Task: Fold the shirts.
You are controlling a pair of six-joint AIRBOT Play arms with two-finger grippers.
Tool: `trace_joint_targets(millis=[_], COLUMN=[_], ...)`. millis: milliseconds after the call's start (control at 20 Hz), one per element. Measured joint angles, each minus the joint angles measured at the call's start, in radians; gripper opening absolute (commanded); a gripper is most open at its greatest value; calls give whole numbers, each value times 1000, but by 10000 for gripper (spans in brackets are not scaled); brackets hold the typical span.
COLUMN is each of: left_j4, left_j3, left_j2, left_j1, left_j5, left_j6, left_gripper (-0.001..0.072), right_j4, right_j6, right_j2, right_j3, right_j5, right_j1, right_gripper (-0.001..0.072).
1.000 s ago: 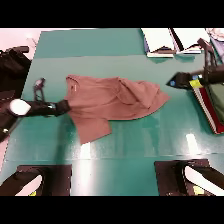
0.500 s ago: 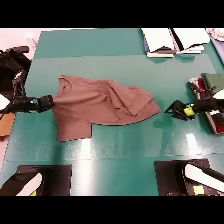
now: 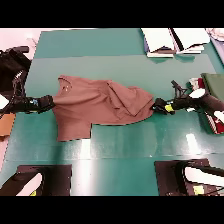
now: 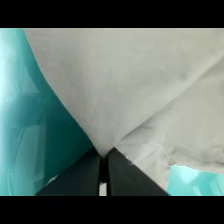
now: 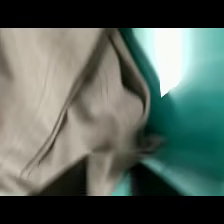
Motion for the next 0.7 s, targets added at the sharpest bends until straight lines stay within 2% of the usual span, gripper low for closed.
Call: trace_joint_targets(millis=[150, 350, 500, 700], left_j4=[-4, -5, -2, 0], left_j3=[1, 64, 235, 600], left_j2=[5, 67, 150, 224], left_j1=[0, 0, 0, 0], left_j5=[-5, -13, -16, -18], left_j6=[0, 0, 5, 19], left_gripper=[25, 25, 25, 25], right_j4=[-32, -97, -139, -161], right_j6=[-2, -3, -4, -4], right_j2=[-3, 66, 197, 396], right_j3=[43, 154, 306, 585], right_j5=[-31, 9, 37, 73], right_j1=[48, 68, 39, -52], right_gripper=[17, 17, 16, 16])
